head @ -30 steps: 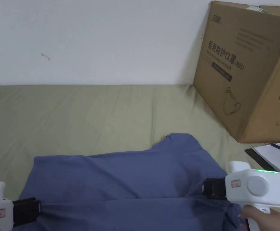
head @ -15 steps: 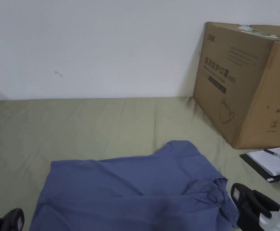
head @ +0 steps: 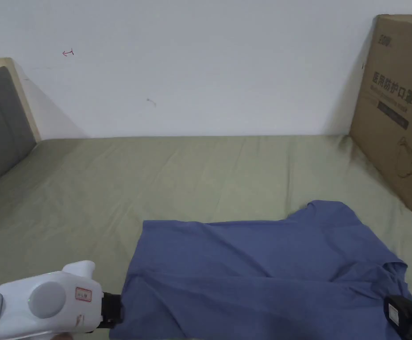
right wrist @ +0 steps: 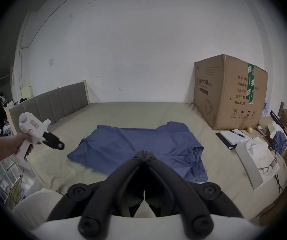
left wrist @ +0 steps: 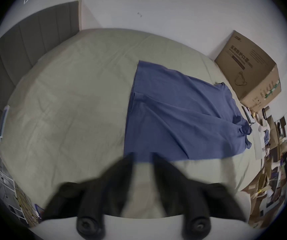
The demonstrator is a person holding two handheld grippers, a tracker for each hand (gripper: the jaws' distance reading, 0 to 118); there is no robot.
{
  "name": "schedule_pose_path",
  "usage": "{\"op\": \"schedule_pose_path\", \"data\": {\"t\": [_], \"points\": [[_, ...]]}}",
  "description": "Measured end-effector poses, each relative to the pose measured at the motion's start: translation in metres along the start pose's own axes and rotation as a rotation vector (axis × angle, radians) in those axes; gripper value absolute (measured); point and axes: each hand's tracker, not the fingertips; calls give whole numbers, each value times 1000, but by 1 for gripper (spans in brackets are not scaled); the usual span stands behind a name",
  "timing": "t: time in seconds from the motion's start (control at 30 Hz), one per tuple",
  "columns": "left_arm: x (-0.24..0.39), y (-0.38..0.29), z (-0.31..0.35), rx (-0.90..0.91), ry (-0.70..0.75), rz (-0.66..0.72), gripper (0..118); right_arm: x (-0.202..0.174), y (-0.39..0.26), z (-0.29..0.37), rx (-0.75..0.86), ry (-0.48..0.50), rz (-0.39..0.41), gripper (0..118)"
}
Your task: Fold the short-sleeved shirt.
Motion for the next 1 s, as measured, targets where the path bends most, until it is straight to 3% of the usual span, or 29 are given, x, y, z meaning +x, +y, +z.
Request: {"op": "schedule_pose_path", "data": {"t": [0.03,0.07,0.1,0.2,0.3,0.37,0.4,0.47,0.5,0.53,0.63,0.73,0.8,0.9,0.93,1.0], "points": [[-1,4,-13,-20,-4,11,100,2,-5,-4,-10,-1,-2,0],[3,4,-26,-53,16,18,118,1,-6,-8,-25,-2,-8,0],[2,3,-34,-22,92,32,114,1,-8,-12,-48,-2,-23,0],[5,6,-69,-73,127,5,114,5,-13,-23,-100,19,-82,0],[7,2,-101,-166,147,-10,113,9,-19,-31,-126,2,-75,0],[16,-2,-111,-239,199,-110,107,12,-22,-35,-147,-19,-67,0],[24,-6,-108,-202,237,-201,98,15,-23,-36,-159,-23,-70,0],[36,-7,-93,-150,234,-221,55,18,-27,-37,-171,-24,-79,0],[43,-8,-86,-139,223,-233,24,20,-29,-37,-174,-26,-83,0],[49,-10,-83,-129,170,-251,5,22,-30,-37,-176,-28,-86,0],[54,-12,-78,-129,162,-282,5,31,-31,-34,-157,-46,-91,0],[48,-10,-66,-95,140,-277,5,65,-14,-33,-103,-111,-234,0],[44,-6,-52,-18,122,-252,5,113,-4,-54,-198,-162,-352,0],[44,-6,-29,29,81,-229,5,180,-4,-99,-444,-45,-555,0],[45,-7,-26,24,64,-222,5,191,-7,-109,-467,-79,-584,0],[47,-9,-21,25,60,-228,5,212,-13,-131,-509,-135,-566,0]]}}
